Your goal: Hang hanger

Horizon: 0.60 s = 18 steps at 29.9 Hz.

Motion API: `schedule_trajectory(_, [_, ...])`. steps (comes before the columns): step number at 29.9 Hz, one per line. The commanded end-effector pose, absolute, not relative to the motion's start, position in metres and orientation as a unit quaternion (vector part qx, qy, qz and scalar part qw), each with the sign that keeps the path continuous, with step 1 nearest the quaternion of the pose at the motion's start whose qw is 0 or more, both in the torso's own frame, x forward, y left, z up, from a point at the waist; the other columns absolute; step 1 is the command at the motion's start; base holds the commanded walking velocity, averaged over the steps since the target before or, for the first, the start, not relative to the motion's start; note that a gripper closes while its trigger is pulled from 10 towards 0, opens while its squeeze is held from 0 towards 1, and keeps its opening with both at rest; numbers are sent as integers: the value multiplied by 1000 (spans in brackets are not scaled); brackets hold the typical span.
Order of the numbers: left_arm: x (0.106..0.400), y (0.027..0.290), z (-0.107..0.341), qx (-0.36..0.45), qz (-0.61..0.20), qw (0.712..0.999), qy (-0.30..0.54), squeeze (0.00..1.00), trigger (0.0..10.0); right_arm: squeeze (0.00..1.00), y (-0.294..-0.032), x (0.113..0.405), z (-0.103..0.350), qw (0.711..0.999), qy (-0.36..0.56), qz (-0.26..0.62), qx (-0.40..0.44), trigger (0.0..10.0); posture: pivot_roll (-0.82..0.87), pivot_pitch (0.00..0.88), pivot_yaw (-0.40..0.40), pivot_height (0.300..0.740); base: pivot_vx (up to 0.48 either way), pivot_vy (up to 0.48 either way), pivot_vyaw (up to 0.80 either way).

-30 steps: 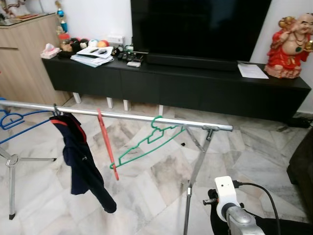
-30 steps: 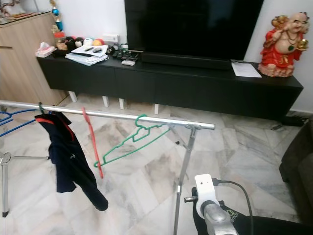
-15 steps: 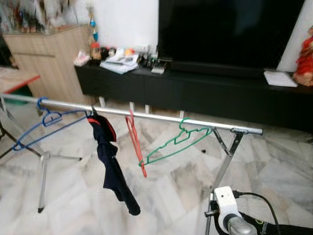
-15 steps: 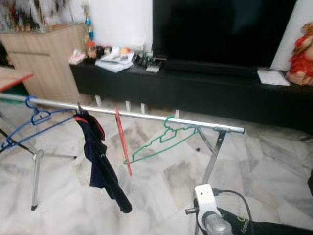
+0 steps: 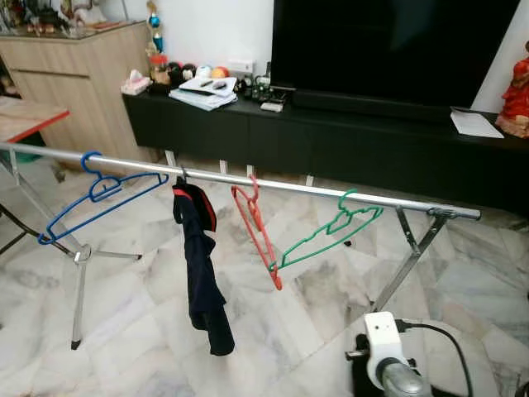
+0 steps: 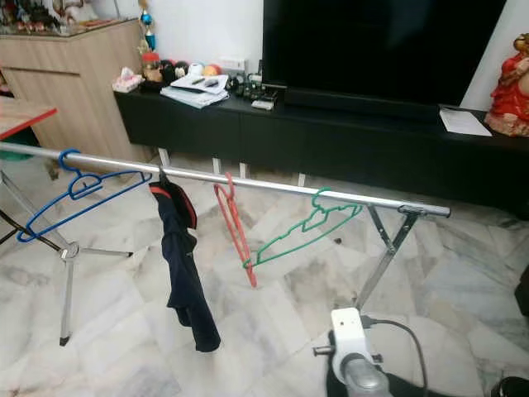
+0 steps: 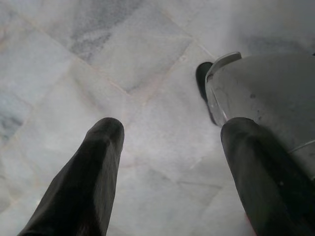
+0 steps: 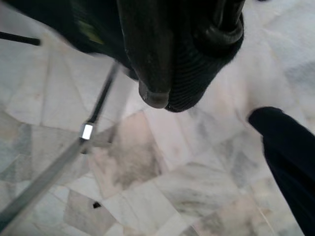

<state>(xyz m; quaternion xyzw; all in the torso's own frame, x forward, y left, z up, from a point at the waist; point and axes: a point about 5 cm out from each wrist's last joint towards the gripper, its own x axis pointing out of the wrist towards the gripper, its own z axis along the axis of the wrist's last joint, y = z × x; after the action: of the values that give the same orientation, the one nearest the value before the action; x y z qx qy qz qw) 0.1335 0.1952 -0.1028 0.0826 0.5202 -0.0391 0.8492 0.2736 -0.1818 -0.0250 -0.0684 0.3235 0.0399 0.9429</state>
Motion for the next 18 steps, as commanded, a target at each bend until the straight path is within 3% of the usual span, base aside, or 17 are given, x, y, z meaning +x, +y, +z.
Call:
schedule_trajectory(1, [133, 190, -103, 78, -48, 850, 519, 0, 10000, 0, -190, 278, -20, 948, 310, 21, -66, 10000, 3, 18, 19, 740, 0, 274, 0])
schedule_trajectory(10, [134, 189, -103, 76, -46, 850, 519, 0, 10000, 0, -199, 281, -16, 950, 309, -5, -51, 10000, 6, 20, 18, 740, 0, 273, 0])
schedule_trajectory(18, [133, 190, -103, 75, -45, 850, 519, 0, 10000, 0, -191, 290, -10, 952, 302, -1, -46, 10000, 8, 22, 20, 740, 0, 273, 0])
